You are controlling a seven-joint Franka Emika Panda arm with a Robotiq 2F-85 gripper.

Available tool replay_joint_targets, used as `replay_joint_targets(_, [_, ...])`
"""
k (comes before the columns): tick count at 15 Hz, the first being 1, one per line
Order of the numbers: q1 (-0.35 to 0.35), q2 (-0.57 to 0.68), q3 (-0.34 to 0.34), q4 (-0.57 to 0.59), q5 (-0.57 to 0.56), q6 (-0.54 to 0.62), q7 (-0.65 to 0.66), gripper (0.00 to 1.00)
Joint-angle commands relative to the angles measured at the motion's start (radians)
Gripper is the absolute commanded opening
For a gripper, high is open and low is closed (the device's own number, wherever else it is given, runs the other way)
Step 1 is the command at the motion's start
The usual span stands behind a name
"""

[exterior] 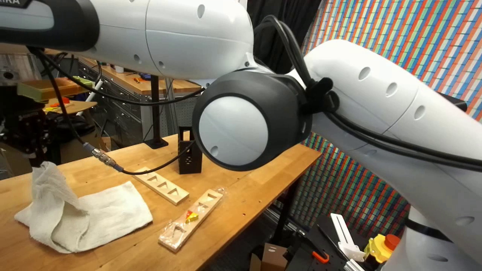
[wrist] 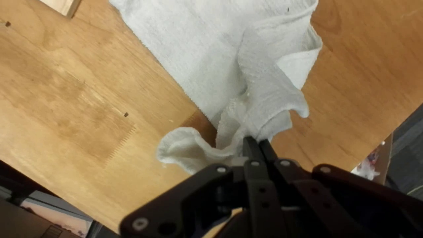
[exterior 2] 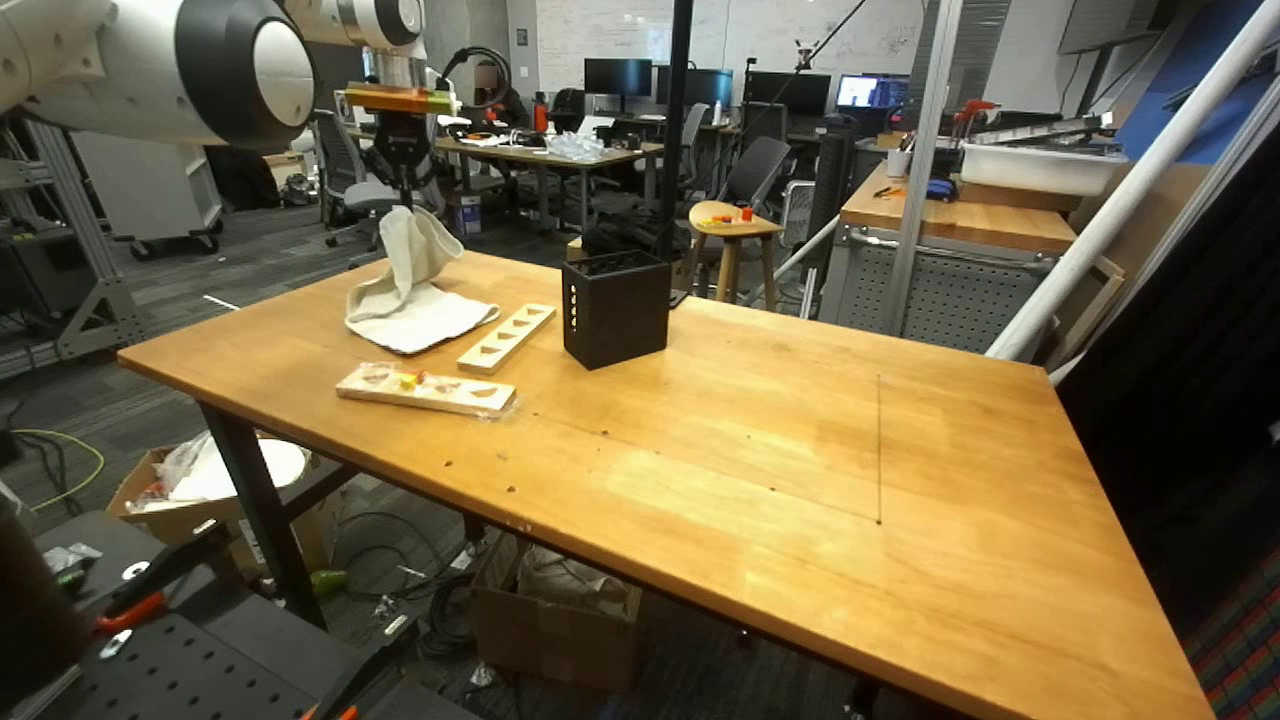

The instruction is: Pick up the cloth and put it in the box, then remove it and fold it on the table

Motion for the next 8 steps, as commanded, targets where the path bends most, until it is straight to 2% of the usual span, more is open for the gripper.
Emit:
replay_joint_targets(1, [-0.021, -0.024, 0.022, -0.007, -0.016, -0.113, -0.171, 0.01])
replay_joint_targets(4, [-0.027, -0.023, 0.014, -0.004, -0.028, -0.186, -0.243, 0.01])
replay_joint_targets(8, [-0.04, -0.017, 0.011, 0.001, -0.042, -0.238, -0.276, 0.01])
